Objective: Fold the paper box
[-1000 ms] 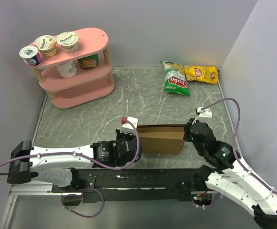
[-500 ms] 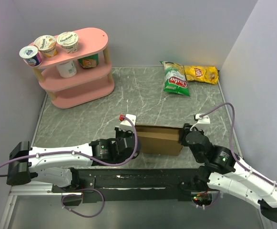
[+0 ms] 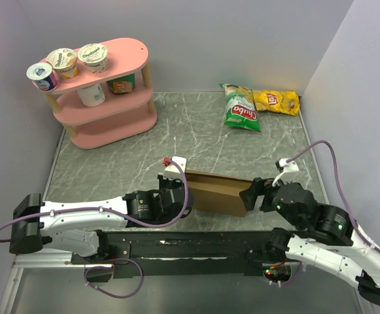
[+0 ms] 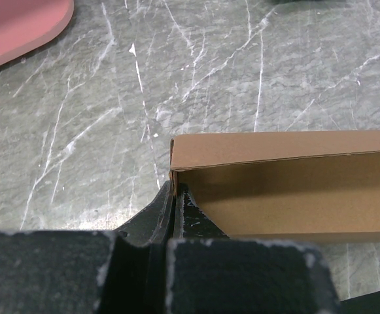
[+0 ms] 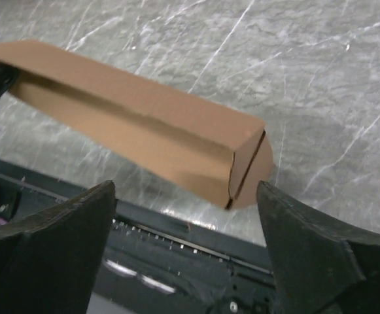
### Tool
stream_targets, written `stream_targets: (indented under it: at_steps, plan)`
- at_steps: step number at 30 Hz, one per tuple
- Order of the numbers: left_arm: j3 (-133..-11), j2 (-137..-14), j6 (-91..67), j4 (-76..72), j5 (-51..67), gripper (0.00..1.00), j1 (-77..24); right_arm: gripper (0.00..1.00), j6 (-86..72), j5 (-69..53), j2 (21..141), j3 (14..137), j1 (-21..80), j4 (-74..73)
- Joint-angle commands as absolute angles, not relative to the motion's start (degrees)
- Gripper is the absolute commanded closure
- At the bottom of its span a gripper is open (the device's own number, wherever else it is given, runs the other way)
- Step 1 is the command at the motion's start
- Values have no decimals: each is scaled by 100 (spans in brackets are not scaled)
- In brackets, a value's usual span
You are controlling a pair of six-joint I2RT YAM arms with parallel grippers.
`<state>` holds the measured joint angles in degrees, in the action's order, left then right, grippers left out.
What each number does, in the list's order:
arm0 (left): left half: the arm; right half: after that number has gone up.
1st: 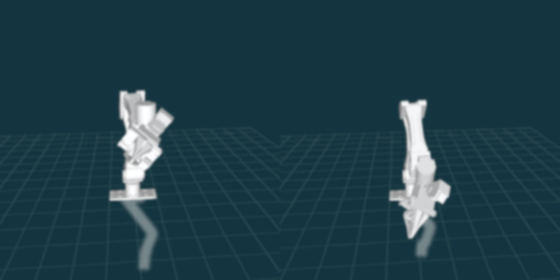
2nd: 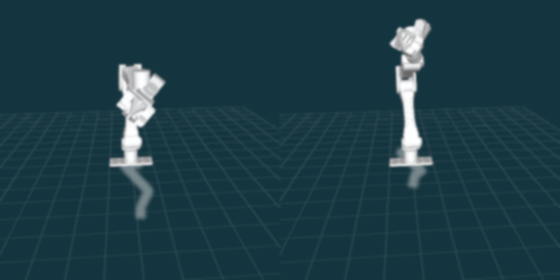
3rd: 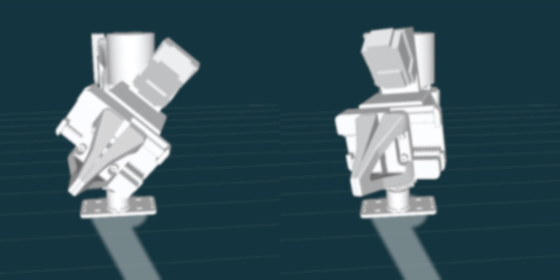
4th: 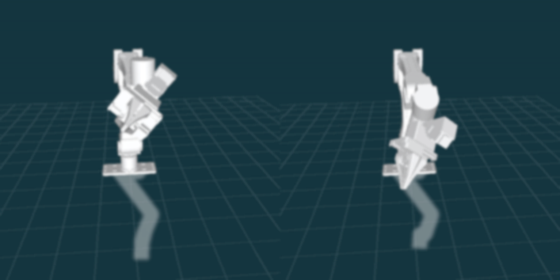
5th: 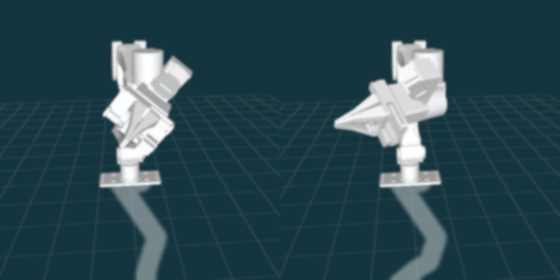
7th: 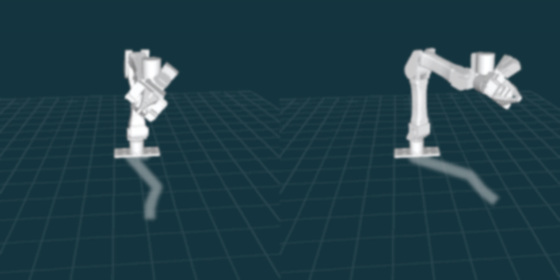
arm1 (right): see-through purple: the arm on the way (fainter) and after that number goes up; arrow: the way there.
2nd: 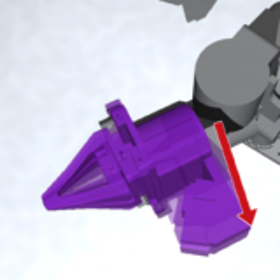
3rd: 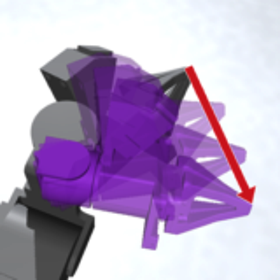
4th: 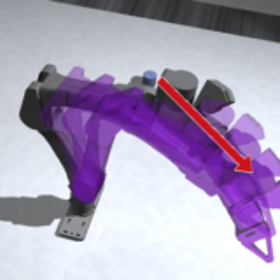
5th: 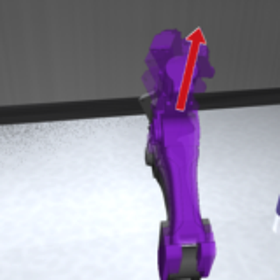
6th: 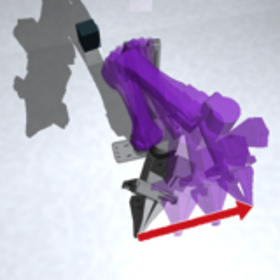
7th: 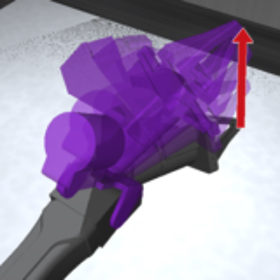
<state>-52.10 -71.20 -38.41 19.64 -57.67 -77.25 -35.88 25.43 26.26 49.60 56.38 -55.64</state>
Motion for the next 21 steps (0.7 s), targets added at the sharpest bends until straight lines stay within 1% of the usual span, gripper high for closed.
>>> stream_targets:
  at_steps: [1, 5, 12, 13, 16, 17, 21]
  plan:
    - [-4843, -7418, -3964, 2689, -4623, 99, -7743, 0, -3673, 2566, 2251, 5545, 5678, -6117]
    - [-4869, -7436, -3955, 2707, -4623, 99, -7734, 0, -3849, 2672, 2320, 5844, 5669, -5890]
    - [-4869, -7471, -3894, 2619, -4526, 99, -7734, 1, -3788, 3077, 2891, 5924, 5538, -5389]
    - [-4878, -7479, -3885, 2602, -4526, 99, -7734, 2, -3684, 2980, 2970, 5898, 5320, -5240]
    - [-4887, -7523, -3850, 2540, -4500, 99, -7734, 3, -3394, 2051, 3329, 5792, 4740, -4668]
    - [-4895, -7523, -3850, 2531, -4491, 99, -7734, 5, -3340, 1569, 3427, 5766, 4233, -4589]
    - [-4904, -7489, -3823, 2566, -4491, 99, -7734, 6, -3129, 1213, 3594, 5643, 3640, -4000]
